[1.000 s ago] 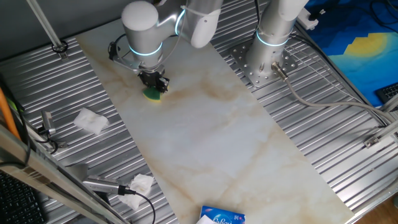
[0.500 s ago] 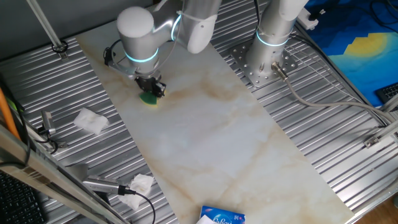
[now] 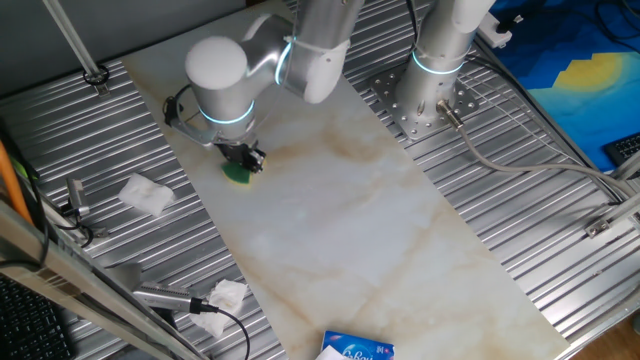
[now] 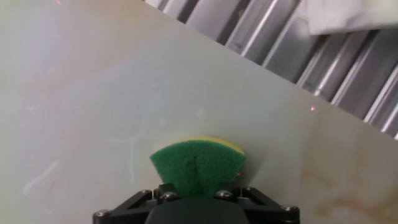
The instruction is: Clean the tabletop with a sponge
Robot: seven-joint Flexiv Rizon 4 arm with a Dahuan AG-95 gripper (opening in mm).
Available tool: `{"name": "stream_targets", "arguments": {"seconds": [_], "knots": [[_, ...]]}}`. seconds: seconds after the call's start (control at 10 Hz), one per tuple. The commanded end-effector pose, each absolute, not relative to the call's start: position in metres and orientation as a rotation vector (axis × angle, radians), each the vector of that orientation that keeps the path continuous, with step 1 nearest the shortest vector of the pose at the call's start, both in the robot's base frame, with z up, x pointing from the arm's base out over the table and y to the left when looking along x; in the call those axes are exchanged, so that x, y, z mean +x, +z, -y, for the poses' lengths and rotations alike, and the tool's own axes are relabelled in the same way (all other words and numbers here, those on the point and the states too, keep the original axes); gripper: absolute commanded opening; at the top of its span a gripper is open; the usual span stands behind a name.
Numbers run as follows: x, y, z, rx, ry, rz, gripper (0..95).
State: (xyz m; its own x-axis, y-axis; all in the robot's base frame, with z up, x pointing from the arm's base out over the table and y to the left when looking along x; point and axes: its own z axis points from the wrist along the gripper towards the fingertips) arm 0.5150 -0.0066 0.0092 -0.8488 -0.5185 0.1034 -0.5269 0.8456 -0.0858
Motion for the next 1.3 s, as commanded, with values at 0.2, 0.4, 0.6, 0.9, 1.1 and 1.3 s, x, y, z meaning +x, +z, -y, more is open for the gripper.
{"name": "stream_targets", "arguments": {"seconds": [0.2, 0.4, 0.6, 0.9, 1.1, 1.3], "knots": [[0.491, 0.011, 0.003, 0.830, 0.171, 2.953, 38.0], [0.474, 0.007, 0.001, 0.815, 0.169, 2.962, 38.0], [0.460, 0.005, -0.001, 0.814, 0.180, 2.966, 38.0], [0.454, 0.010, 0.005, 0.837, 0.185, 2.959, 38.0], [0.446, 0.009, 0.005, 0.819, 0.169, 2.962, 38.0], [0.441, 0.009, 0.003, 0.794, 0.143, 2.975, 38.0]]}}
